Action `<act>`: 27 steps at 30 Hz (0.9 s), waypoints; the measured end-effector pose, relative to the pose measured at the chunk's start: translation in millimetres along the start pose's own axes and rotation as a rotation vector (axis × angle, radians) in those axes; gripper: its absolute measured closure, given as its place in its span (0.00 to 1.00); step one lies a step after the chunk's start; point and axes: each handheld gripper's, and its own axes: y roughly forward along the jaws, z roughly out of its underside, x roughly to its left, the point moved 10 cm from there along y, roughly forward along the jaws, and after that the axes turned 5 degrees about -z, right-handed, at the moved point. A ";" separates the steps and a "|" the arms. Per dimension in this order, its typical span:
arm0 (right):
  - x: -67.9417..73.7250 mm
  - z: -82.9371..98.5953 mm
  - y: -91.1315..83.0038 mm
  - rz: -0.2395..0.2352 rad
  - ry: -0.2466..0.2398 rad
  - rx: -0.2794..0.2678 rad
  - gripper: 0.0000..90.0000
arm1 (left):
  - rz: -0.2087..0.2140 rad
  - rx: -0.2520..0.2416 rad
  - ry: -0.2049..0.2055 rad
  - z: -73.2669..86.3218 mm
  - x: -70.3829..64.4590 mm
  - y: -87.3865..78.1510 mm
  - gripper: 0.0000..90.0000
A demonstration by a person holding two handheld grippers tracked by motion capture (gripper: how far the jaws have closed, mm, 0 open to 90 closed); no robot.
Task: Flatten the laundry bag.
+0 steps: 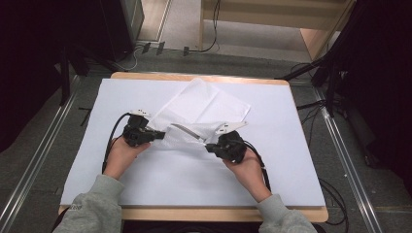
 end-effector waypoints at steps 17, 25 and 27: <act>-22.3 59.5 -60.3 0.084 0.093 0.016 1.00 | 0.063 -0.046 0.074 -9.6 -22.1 -5.3 0.71; -27.1 85.3 -75.4 0.100 0.132 0.027 0.99 | 0.009 -0.062 0.005 -12.6 3.6 2.6 0.63; -26.4 88.7 -75.8 0.099 0.137 0.032 0.96 | 0.006 -0.056 -0.013 -12.2 8.5 6.0 0.62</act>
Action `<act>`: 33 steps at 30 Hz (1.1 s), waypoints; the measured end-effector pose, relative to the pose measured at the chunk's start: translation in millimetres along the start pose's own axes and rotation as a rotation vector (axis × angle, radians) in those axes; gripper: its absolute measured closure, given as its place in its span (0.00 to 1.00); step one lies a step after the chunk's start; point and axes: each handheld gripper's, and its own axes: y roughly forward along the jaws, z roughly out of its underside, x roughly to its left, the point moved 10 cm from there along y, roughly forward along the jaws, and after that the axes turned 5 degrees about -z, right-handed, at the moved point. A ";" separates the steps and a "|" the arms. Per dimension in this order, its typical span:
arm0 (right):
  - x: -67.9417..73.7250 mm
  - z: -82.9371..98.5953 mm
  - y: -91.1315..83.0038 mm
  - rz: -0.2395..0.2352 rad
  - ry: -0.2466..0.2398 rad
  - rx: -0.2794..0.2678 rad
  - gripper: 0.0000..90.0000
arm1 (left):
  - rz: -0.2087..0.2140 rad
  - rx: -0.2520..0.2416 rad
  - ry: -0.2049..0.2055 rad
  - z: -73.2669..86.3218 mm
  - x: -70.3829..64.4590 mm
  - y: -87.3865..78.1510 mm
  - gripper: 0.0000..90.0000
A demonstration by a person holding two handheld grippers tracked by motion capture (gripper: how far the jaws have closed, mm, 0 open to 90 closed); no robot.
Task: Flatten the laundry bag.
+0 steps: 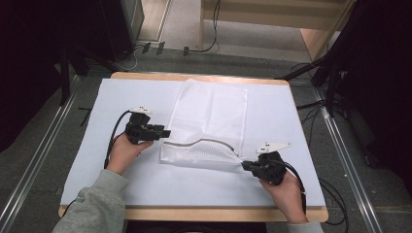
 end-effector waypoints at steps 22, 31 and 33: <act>-18.4 -10.7 -1.3 0.011 0.033 -0.079 0.70 | -0.046 0.066 -0.007 -3.8 18.6 30.1 0.59; -16.4 -0.7 8.0 -0.045 0.087 0.003 0.98 | -0.080 0.086 -0.032 -6.9 23.1 43.0 0.87; -17.4 0.4 5.9 -0.036 0.089 0.005 0.99 | -0.088 0.099 -0.021 -6.2 21.9 44.2 0.95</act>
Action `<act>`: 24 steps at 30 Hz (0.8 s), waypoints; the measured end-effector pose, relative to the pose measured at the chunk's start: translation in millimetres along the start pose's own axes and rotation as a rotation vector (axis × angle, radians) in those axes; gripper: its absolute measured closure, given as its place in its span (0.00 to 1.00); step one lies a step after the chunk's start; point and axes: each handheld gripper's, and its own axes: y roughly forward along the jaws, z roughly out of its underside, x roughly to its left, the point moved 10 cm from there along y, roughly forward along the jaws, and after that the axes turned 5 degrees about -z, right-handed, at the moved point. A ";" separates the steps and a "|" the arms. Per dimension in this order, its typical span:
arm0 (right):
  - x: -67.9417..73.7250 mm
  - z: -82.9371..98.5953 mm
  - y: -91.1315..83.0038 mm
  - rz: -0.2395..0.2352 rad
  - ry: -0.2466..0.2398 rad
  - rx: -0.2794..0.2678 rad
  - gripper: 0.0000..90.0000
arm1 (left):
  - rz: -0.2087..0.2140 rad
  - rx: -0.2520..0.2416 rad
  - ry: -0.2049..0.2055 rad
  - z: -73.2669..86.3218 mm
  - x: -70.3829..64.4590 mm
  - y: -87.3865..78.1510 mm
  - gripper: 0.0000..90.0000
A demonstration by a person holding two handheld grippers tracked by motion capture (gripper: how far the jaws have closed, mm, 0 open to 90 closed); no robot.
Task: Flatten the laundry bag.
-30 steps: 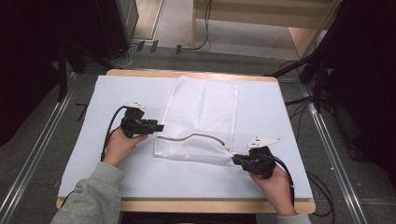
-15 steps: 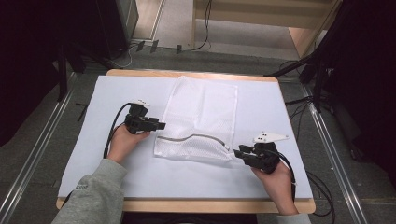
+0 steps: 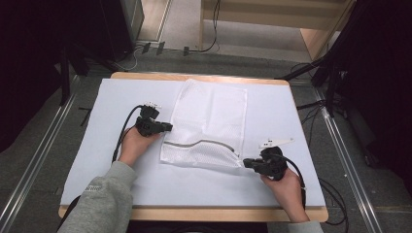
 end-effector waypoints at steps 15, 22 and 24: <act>-8.6 24.6 -19.5 0.061 -0.008 0.055 1.00 | 0.027 0.049 -0.035 4.7 1.0 -6.1 1.00; -10.2 22.8 -25.9 0.046 0.000 0.010 0.92 | 0.058 0.045 -0.030 8.9 -5.1 -12.1 1.00; -10.6 18.2 -28.2 0.045 -0.006 -0.022 0.85 | 0.059 0.042 -0.025 11.0 -7.0 -15.2 1.00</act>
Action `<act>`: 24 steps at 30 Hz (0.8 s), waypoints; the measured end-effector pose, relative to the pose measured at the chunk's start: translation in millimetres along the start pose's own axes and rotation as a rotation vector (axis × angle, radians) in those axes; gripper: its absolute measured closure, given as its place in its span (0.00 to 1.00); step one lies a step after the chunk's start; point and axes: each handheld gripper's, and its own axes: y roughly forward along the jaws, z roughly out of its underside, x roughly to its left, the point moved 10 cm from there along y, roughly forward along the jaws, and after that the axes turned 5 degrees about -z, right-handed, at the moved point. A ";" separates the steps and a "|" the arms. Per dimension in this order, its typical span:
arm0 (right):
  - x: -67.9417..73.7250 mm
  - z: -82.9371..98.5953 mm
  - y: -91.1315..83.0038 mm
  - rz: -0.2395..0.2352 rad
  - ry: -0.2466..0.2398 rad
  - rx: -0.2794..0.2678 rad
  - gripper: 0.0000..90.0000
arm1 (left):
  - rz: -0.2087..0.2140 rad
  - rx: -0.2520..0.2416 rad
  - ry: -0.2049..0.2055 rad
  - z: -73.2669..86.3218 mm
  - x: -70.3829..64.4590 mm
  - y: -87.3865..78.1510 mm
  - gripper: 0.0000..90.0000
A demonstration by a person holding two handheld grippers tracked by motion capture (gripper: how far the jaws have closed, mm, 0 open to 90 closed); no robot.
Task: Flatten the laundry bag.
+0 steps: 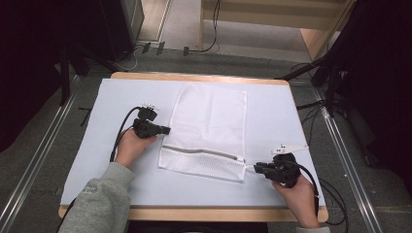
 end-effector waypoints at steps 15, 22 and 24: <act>-2.3 -19.9 4.7 -0.014 -0.019 -0.095 0.72 | 0.003 0.001 0.002 18.6 -2.1 -19.7 1.00; 0.4 -26.2 10.8 -0.025 -0.039 -0.100 0.71 | -0.004 -0.010 -0.030 27.5 6.0 -30.3 1.00; 1.4 -28.5 13.6 -0.028 -0.049 -0.101 0.71 | -0.002 -0.012 -0.042 30.0 7.5 -32.5 1.00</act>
